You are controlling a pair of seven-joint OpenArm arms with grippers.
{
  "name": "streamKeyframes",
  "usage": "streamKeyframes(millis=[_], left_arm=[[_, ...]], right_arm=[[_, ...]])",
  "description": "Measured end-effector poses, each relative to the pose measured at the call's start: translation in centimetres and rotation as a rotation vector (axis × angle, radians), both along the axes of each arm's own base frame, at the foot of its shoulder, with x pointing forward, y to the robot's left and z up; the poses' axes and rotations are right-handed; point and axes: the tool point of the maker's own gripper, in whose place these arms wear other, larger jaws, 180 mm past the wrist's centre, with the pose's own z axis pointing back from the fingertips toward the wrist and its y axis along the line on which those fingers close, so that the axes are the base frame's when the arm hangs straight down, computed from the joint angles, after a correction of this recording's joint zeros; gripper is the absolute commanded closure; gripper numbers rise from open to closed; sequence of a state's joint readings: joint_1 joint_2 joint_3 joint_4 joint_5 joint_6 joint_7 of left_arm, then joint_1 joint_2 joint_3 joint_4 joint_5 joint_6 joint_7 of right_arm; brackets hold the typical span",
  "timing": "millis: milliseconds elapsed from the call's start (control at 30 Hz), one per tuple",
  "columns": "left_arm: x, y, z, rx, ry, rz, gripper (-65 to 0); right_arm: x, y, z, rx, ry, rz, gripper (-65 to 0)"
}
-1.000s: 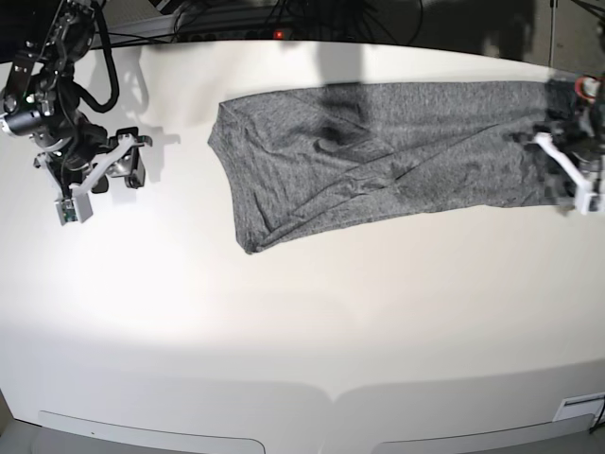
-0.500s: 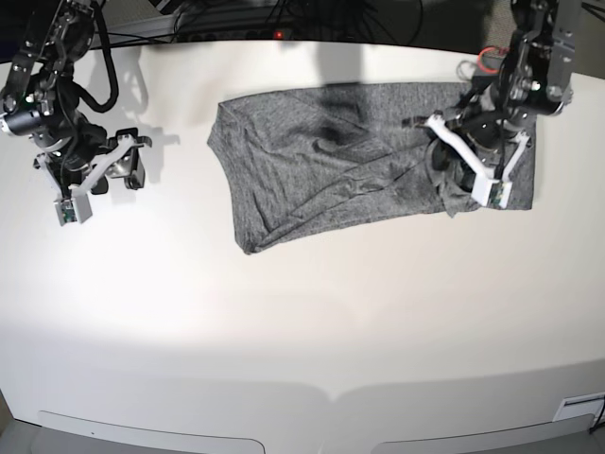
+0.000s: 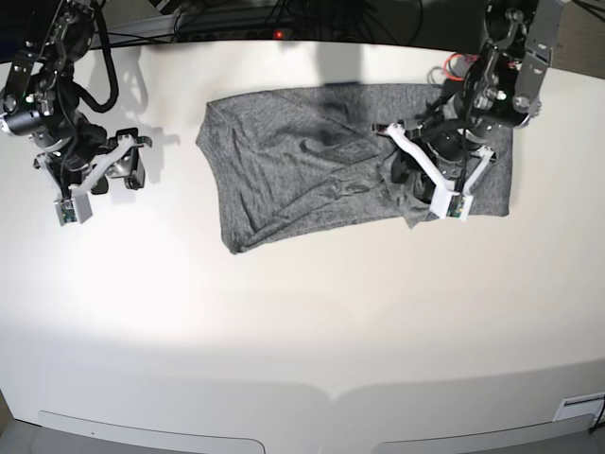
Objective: Fold the T-shirt properly
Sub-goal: 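Press and tuck the folded layer with the left gripper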
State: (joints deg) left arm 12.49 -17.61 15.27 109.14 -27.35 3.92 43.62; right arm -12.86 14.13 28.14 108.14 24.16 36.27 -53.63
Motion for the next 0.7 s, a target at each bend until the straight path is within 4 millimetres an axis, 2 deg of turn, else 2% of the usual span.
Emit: streamKeyframes(millis=[133, 200, 300, 333, 367, 500, 700], left_arm=[[-0.2, -0.5, 0.2, -0.042, 0.011, -0.004, 0.0], [-0.5, -1.7, 0.6, -0.089, 0.005, -0.060, -1.8], [-1.3, -3.9, 1.8, -0.189, -0.010, -0.163, -23.6], [-1.6, -4.5, 2.1, -0.219, -0.013, -0.186, -28.1], [-1.8, -4.9, 2.4, -0.240, -0.016, -0.207, -29.9], [-2.3, -6.8, 4.5, -0.354, -0.062, -0.303, -30.0], [-0.7, -6.1, 4.8, -0.275, -0.116, -0.314, -30.0]], right_arm=[[0.0, 0.0, 0.0, 0.000, 0.000, 0.000, -36.4], [0.0, 0.0, 0.0, 0.000, -0.001, 0.000, -36.4], [0.0, 0.0, 0.0, 0.000, 0.000, 0.000, -36.4], [0.0, 0.0, 0.0, 0.000, 0.000, 0.000, -36.4], [0.0, 0.0, 0.0, 0.000, 0.000, 0.000, -36.4], [0.0, 0.0, 0.0, 0.001, -0.004, 0.000, -36.4], [0.0, 0.0, 0.0, 0.001, -0.003, 0.000, -36.4]])
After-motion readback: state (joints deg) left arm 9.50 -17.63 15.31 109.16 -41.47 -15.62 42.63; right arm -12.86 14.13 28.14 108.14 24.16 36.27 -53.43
